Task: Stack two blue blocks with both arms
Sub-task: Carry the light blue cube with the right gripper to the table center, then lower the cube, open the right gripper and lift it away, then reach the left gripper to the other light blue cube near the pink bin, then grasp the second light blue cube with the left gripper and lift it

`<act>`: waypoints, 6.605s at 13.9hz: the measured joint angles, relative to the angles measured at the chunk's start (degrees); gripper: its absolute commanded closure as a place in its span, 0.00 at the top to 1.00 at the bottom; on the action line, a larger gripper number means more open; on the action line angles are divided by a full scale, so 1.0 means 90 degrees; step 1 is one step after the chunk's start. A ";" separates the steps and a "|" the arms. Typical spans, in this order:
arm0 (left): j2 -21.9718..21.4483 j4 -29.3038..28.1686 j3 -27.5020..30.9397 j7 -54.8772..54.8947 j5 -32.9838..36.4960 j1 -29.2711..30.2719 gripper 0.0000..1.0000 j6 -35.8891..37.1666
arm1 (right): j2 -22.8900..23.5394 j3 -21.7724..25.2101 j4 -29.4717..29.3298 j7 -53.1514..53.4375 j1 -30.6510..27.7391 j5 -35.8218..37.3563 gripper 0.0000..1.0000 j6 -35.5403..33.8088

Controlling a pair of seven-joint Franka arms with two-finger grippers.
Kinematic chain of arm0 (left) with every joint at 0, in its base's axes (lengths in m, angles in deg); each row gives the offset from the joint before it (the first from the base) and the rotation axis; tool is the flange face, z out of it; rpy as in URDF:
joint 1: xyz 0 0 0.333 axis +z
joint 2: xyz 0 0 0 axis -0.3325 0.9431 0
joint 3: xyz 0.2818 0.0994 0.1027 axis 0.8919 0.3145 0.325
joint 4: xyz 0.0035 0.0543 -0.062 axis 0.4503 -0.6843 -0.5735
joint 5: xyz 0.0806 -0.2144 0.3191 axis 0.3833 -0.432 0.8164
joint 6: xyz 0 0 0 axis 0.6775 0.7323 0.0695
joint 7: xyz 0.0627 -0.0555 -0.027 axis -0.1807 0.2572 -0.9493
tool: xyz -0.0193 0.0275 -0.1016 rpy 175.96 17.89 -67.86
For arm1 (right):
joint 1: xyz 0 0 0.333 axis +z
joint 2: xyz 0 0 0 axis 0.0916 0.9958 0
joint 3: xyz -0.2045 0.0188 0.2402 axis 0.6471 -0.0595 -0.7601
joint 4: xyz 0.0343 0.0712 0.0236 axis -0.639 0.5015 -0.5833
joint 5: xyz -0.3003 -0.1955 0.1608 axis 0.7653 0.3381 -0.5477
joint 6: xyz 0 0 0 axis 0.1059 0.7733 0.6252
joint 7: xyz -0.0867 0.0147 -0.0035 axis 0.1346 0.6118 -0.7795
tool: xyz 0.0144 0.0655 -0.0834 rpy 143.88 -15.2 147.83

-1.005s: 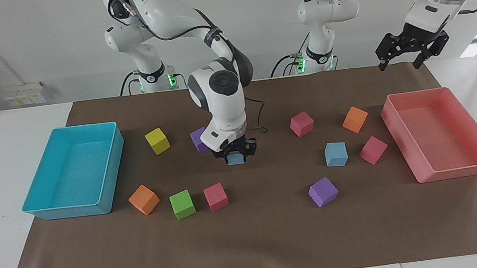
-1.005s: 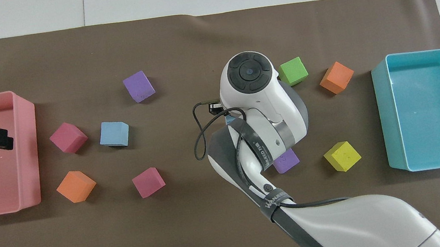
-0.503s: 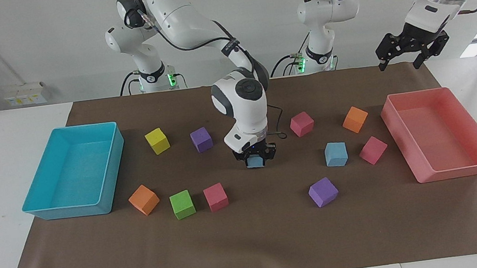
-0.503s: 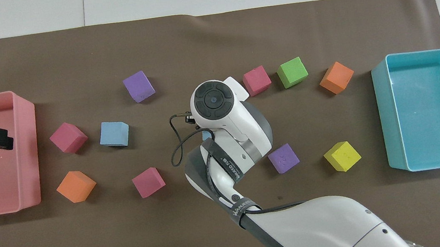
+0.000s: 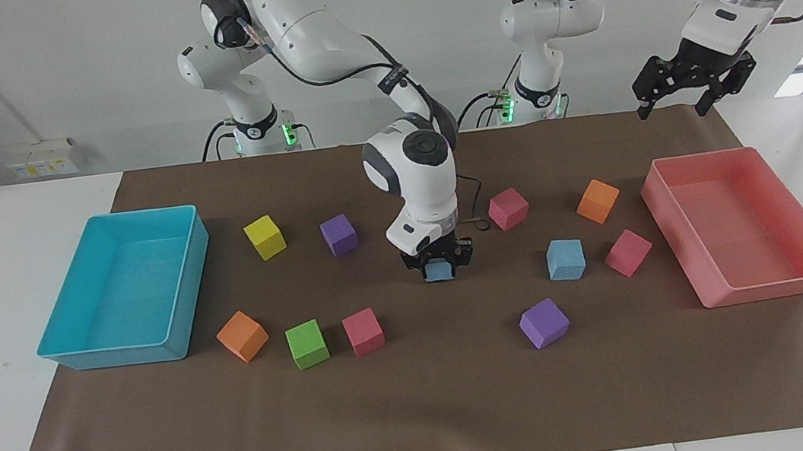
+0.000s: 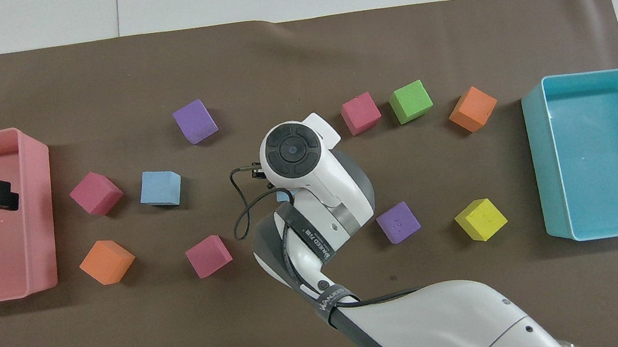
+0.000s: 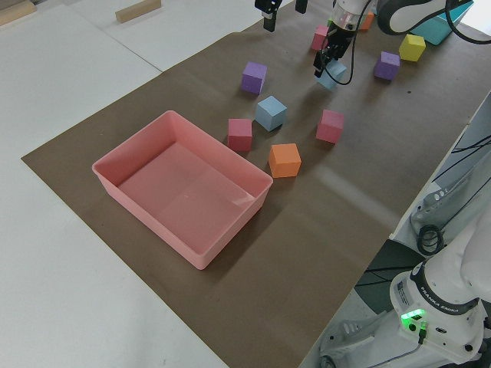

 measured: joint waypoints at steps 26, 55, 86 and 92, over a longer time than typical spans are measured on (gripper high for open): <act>-0.0001 0.0000 -0.0016 0.0000 0.0000 0.0000 1.00 0.0010 | -0.0268 0.0087 0.0151 -0.0549 -0.0068 -0.0279 1.00 -0.0217; 0.0116 -0.1517 -0.0220 0.0018 0.0000 -0.0472 1.00 -0.2183 | -0.1308 0.0048 0.1856 -0.6129 -0.2237 -0.5505 0.00 -0.0768; 0.1410 -0.3809 -0.0201 0.0018 0.0000 -0.1019 1.00 -0.6098 | -0.0546 0.0035 0.2146 -0.7494 -0.1875 -0.7255 0.00 -0.0300; 0.1453 -0.4081 -0.0173 0.0017 0.0000 -0.1016 1.00 -0.6348 | -0.0555 0.0035 0.2139 -0.7575 -0.1869 -0.7254 0.00 -0.0323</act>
